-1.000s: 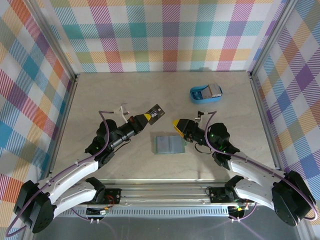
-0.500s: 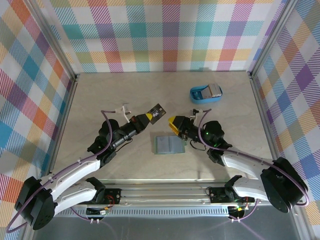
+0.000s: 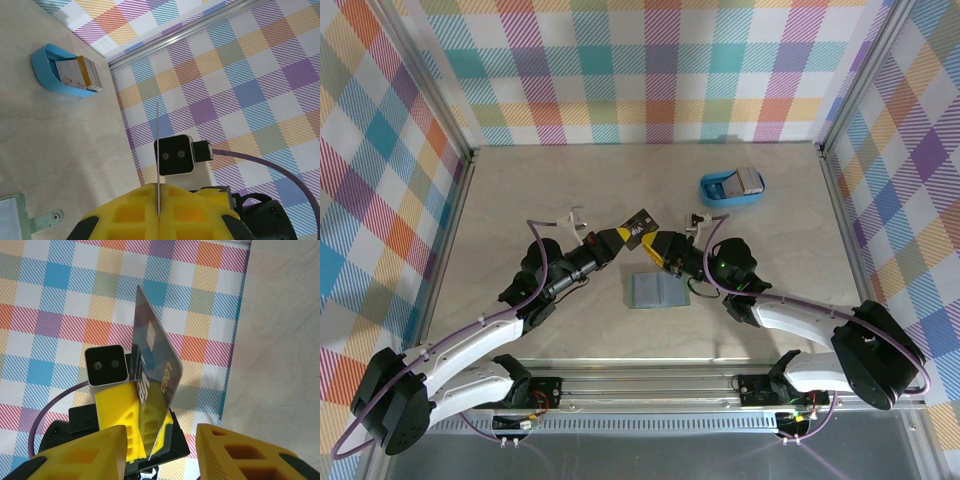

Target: Put the credit cards into the card holder

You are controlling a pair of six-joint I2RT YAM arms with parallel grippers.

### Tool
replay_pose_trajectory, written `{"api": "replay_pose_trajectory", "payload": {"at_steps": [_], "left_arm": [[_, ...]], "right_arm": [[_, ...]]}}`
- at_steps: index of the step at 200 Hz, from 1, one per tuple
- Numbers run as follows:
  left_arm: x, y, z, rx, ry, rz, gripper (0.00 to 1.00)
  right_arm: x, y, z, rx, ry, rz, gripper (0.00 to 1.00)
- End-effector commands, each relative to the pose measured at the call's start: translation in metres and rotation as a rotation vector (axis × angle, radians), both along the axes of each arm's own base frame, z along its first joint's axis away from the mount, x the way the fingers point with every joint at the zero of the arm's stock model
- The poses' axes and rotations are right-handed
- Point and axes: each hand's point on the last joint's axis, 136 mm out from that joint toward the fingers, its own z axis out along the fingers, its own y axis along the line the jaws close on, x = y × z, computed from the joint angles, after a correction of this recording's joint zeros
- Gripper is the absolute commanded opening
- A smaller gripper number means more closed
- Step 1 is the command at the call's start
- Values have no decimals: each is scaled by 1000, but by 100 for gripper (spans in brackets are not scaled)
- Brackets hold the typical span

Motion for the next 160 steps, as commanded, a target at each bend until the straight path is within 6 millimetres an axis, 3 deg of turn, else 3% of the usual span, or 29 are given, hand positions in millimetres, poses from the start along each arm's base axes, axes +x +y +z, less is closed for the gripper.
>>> {"api": "replay_pose_trajectory", "payload": {"at_steps": [1,56,97,120,160], "left_arm": [[-9,-1,6,-31,-27,-19,0],[-11,-9,-2,-17,-2,-58,0],[-16,-8,-9,13,5,-73,3],[-16,-7,-13,5,11,-72,4],[-17,-4,-11,11,-4,-63,49]], "right_arm": [[1,1,22,46,-54,-15,39],[0,3,32,64,-116,-14,11],[2,-5,22,27,-119,-60,0],[3,-7,20,16,-126,-74,0],[2,-5,19,9,-136,-58,0]]}}
